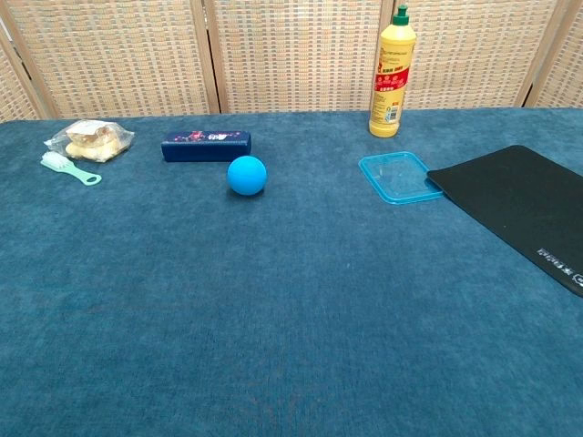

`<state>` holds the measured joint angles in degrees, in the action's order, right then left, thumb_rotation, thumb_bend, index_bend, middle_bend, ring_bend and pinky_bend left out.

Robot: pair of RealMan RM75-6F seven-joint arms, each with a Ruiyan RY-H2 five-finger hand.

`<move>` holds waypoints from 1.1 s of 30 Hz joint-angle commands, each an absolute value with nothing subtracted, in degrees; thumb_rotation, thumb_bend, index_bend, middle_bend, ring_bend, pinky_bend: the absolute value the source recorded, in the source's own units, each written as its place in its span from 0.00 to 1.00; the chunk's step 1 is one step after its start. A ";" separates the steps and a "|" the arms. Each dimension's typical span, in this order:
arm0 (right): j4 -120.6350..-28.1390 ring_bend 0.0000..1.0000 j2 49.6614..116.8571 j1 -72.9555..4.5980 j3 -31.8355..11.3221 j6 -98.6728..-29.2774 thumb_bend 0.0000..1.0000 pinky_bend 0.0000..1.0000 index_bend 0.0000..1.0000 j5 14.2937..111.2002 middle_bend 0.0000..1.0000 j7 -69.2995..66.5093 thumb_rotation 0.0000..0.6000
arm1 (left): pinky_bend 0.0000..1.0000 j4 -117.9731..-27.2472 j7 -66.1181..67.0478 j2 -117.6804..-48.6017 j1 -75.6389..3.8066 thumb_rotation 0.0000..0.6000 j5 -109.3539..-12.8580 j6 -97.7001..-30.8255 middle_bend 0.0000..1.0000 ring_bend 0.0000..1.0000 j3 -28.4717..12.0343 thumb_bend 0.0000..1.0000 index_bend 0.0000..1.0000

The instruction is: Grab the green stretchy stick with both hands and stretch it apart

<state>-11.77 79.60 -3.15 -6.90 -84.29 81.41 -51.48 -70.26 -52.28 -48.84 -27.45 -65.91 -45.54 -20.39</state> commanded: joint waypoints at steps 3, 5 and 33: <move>-17.20 0.00 76.79 -8.07 -7.03 -90.60 0.58 0.00 0.86 83.62 0.18 -52.50 1.00 | 0.00 -74.48 -49.09 -49.09 -27.30 1.00 -68.70 -48.39 0.00 0.00 -19.66 0.56 0.80; -20.94 0.00 74.93 -10.91 -6.63 -92.61 0.58 0.00 0.86 85.38 0.18 -50.87 1.00 | 0.00 -76.56 -47.00 -49.64 -27.38 1.00 -70.05 -49.53 0.00 0.00 -18.99 0.56 0.80; -87.04 0.00 68.67 -41.96 -10.69 -63.40 0.58 0.00 0.86 89.14 0.17 1.40 1.00 | 0.00 -98.50 -9.41 -56.79 -26.85 1.00 -66.40 -61.80 0.00 0.00 -13.94 0.60 0.80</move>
